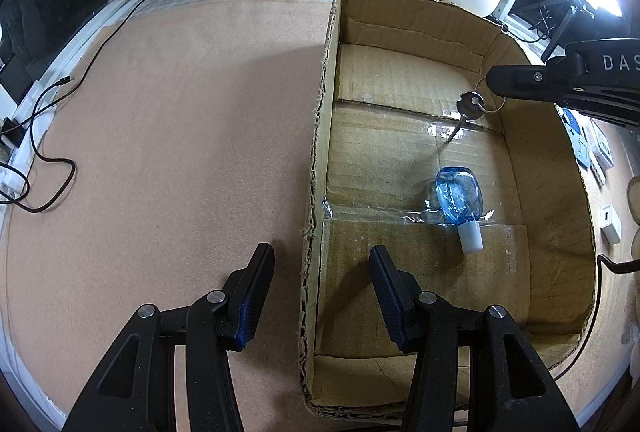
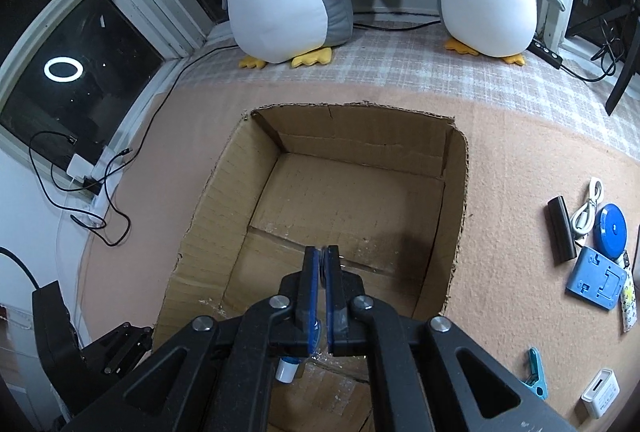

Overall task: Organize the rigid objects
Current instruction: 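Carry the keys into the box and release them with the right gripper, then move the right tool back and grasp the blue clothespin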

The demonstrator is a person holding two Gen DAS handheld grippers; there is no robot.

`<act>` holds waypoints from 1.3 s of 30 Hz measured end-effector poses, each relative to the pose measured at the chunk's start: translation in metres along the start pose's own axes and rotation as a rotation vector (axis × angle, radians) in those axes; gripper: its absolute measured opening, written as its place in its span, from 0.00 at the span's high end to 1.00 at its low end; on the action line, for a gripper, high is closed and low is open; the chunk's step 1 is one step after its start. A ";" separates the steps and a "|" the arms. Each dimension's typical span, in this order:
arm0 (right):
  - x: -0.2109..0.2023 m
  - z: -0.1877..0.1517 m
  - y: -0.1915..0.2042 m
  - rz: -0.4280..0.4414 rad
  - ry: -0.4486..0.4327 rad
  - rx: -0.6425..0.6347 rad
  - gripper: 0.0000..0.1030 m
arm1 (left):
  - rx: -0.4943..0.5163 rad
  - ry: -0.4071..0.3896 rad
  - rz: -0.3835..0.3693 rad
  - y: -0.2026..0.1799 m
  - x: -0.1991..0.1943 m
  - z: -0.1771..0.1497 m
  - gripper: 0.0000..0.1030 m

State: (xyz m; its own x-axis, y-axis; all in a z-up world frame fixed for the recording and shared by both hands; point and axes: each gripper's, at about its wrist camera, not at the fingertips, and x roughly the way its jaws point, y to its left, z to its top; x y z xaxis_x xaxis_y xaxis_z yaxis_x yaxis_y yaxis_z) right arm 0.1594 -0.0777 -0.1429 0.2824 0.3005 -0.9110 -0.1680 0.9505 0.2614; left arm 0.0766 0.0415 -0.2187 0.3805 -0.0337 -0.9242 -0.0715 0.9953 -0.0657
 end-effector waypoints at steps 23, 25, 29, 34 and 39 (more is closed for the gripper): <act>-0.071 -0.027 -0.038 0.002 -0.095 0.003 0.48 | 0.006 0.000 0.003 0.000 -0.001 0.000 0.48; -0.081 -0.035 -0.052 -0.022 -0.099 0.009 0.48 | 0.006 -0.001 0.004 0.000 -0.001 0.000 0.48; -0.092 -0.048 -0.077 -0.073 -0.084 0.007 0.48 | 0.007 -0.001 0.004 -0.001 -0.001 0.000 0.48; -0.089 -0.065 -0.095 -0.130 -0.031 -0.019 0.48 | 0.013 -0.001 0.008 -0.001 -0.001 0.001 0.48; -0.075 -0.079 -0.105 -0.174 0.029 -0.052 0.48 | 0.014 -0.001 0.011 -0.001 -0.001 0.001 0.48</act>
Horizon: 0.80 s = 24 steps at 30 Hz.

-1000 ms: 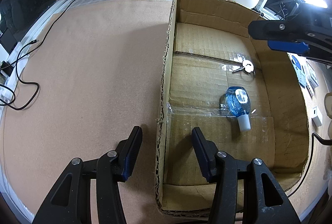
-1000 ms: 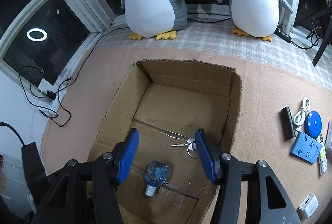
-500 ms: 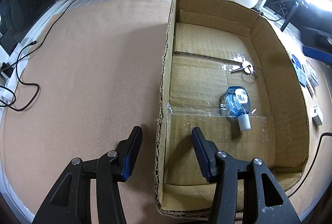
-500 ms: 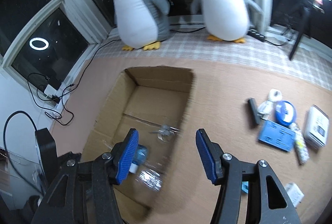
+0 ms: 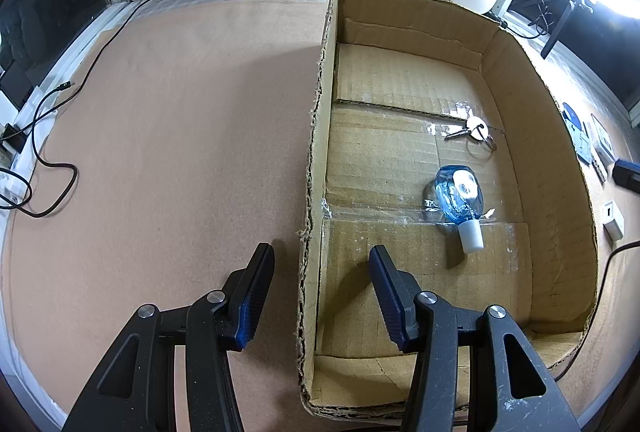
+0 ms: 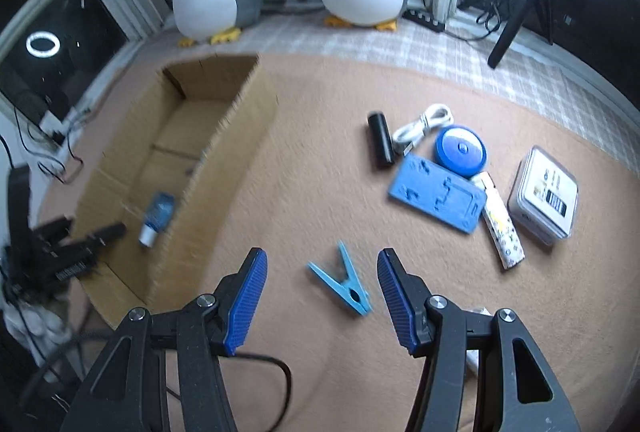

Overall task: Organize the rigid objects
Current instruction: 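Move the right tool back and grasp the blue clothespin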

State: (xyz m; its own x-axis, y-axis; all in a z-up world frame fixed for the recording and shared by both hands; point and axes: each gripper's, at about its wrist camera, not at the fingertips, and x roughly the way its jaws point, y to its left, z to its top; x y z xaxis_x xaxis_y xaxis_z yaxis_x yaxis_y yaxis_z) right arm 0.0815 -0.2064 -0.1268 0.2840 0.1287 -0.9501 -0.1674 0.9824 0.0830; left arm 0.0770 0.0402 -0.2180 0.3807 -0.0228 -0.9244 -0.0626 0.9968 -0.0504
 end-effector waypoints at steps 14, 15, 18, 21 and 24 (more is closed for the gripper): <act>0.043 -0.014 -0.004 -0.037 0.126 -0.070 0.48 | 0.000 0.000 -0.001 0.000 0.000 -0.001 0.48; 0.045 -0.014 -0.003 -0.040 0.128 -0.074 0.49 | 0.000 0.000 -0.001 0.000 0.000 -0.001 0.48; 0.048 -0.014 -0.001 -0.058 0.132 -0.080 0.53 | 0.000 0.000 -0.001 0.000 0.000 -0.001 0.48; 0.048 -0.012 0.000 -0.070 0.129 -0.079 0.60 | -0.001 0.000 -0.001 0.000 0.000 -0.001 0.48; 0.048 -0.010 -0.001 -0.082 0.127 -0.074 0.73 | 0.000 0.000 -0.001 0.000 0.000 -0.001 0.48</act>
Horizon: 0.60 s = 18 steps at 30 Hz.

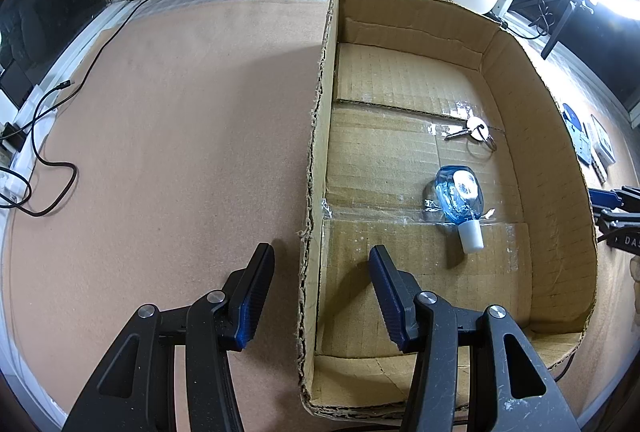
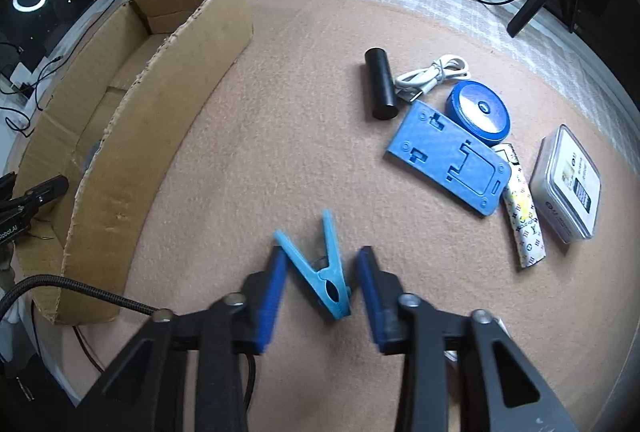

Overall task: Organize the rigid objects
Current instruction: 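Move the right tool back and grasp the blue clothespin, then carry the clothespin into the box and open the right gripper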

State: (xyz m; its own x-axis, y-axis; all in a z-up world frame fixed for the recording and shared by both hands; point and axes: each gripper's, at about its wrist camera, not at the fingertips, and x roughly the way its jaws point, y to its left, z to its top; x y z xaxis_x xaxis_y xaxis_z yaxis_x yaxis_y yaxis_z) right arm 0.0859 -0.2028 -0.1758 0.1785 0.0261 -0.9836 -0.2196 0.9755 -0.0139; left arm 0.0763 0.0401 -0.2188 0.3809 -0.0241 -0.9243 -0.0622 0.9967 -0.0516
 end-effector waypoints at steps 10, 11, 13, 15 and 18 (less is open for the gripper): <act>-0.006 0.003 -0.009 0.012 -0.027 0.043 0.80 | 0.000 0.000 0.000 0.000 0.000 0.000 0.48; -0.009 0.003 -0.008 0.014 -0.038 0.053 0.80 | 0.001 0.000 -0.001 0.000 0.000 0.000 0.48; -0.020 0.008 -0.008 0.024 -0.070 0.067 0.80 | 0.000 0.000 -0.001 0.000 0.000 0.000 0.48; -0.033 0.014 -0.004 0.037 -0.110 0.076 0.80 | 0.001 -0.001 0.001 0.000 0.000 0.000 0.48; -0.056 0.028 0.007 0.061 -0.179 0.067 0.80 | 0.001 -0.001 0.000 -0.001 0.000 -0.001 0.48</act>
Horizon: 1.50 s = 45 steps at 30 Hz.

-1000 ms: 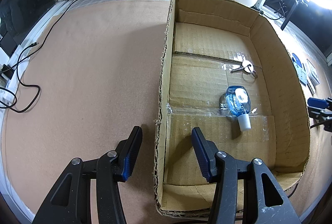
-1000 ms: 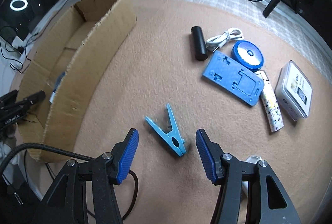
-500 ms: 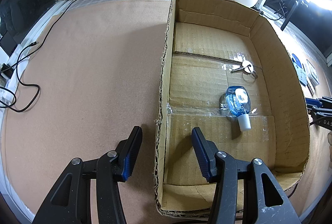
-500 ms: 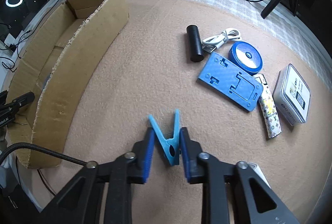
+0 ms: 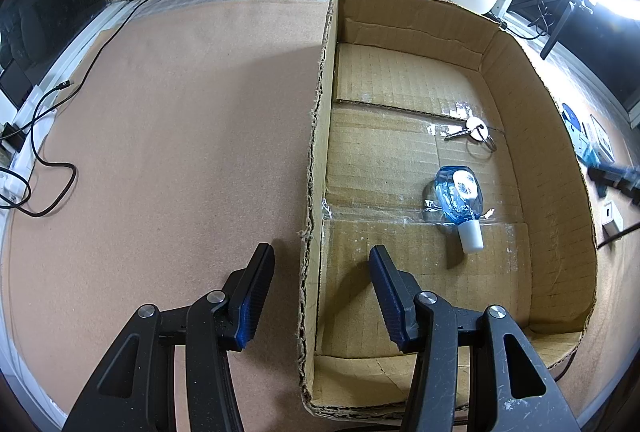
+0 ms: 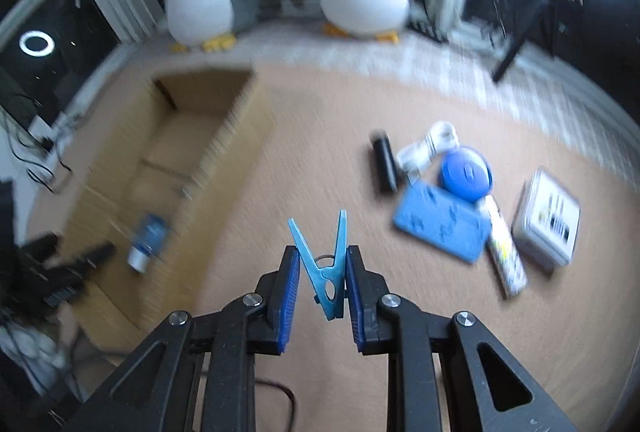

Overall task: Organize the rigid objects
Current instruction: 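Carry the clothespin into the box and open the right gripper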

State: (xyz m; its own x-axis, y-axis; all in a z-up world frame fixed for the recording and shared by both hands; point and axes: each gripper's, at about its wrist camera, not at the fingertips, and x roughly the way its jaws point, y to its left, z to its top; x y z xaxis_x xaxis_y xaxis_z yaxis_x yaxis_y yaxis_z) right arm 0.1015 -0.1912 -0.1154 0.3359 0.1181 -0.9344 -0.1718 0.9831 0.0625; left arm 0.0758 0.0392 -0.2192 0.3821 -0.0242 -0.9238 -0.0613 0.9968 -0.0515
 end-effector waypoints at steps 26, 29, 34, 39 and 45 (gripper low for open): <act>0.077 0.060 0.145 0.179 0.095 -0.172 0.80 | -0.006 0.000 -0.006 0.000 -0.001 -0.001 0.48; 0.081 0.060 0.149 0.177 0.104 -0.173 0.80 | -0.005 0.000 -0.006 0.000 -0.001 -0.001 0.48; 0.084 0.060 0.152 0.171 0.104 -0.174 0.80 | -0.004 0.000 -0.005 0.001 -0.001 0.000 0.48; 0.084 0.060 0.154 0.169 0.096 -0.176 0.52 | -0.001 -0.001 -0.001 0.000 -0.001 0.000 0.48; 0.070 0.061 0.147 0.214 0.061 -0.150 0.42 | -0.001 -0.001 -0.001 -0.001 -0.001 0.001 0.48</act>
State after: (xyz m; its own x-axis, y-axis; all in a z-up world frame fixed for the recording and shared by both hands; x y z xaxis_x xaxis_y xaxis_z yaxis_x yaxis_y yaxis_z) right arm 0.1561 -0.0298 -0.1504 0.2220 0.3080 -0.9251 -0.3700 0.9044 0.2123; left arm 0.0761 0.0385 -0.2179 0.3833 -0.0247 -0.9233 -0.0624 0.9967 -0.0526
